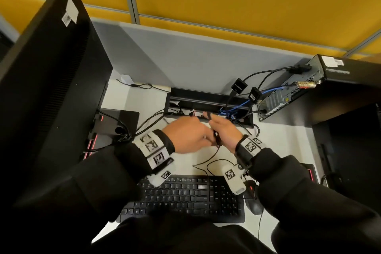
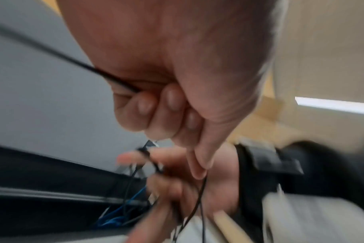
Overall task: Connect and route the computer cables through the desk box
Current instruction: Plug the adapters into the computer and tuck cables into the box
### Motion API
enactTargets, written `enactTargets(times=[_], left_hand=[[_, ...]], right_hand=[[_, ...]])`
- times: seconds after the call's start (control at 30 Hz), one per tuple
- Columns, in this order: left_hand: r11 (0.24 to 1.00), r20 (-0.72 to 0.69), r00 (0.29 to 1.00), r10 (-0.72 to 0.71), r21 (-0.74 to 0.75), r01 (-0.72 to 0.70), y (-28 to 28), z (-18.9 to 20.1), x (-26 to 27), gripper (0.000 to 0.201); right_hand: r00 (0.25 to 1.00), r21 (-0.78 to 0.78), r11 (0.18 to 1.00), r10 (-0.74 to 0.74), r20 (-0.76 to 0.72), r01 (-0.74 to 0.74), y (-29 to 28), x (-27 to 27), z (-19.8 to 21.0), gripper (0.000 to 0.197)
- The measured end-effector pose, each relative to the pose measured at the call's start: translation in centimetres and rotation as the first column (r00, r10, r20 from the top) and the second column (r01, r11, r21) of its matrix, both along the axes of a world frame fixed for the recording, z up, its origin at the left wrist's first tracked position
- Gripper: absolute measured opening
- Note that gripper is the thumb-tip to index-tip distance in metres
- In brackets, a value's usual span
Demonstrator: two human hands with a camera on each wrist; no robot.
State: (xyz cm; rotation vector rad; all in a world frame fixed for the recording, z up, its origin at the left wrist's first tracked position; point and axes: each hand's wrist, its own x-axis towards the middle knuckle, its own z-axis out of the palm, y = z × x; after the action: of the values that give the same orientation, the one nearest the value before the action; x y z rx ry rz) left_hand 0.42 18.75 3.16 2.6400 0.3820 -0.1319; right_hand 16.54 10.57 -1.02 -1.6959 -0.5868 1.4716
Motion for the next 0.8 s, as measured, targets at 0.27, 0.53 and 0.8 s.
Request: enactTargets(times=[0.27, 0.53, 0.8], left_hand=[[0.765, 0.082, 0.845, 0.528, -0.478, -0.431, 4.3, -4.9, -1.0, 0.037], [0.979, -0.221, 0.962, 0.158, 0.159, -0.124, -1.8, -7.0, -1.6, 0.025], [0.989, -0.083, 0.986, -0.147, -0.012, 0.147, -1.3, 1.3, -1.6, 0.027]], right_hand=[[0.817, 0.071, 0.997, 0.028, -0.577, 0.016, -1.3, -0.1, 1.9, 0.042], [0.756, 0.023, 0.959, -0.208, -0.621, 0.283, -0.6, -0.2, 1.8, 0.045], [1.000, 0.054, 0.999, -0.007, 0.013, 0.007, -0.4, -0.7, 0.0, 0.037]])
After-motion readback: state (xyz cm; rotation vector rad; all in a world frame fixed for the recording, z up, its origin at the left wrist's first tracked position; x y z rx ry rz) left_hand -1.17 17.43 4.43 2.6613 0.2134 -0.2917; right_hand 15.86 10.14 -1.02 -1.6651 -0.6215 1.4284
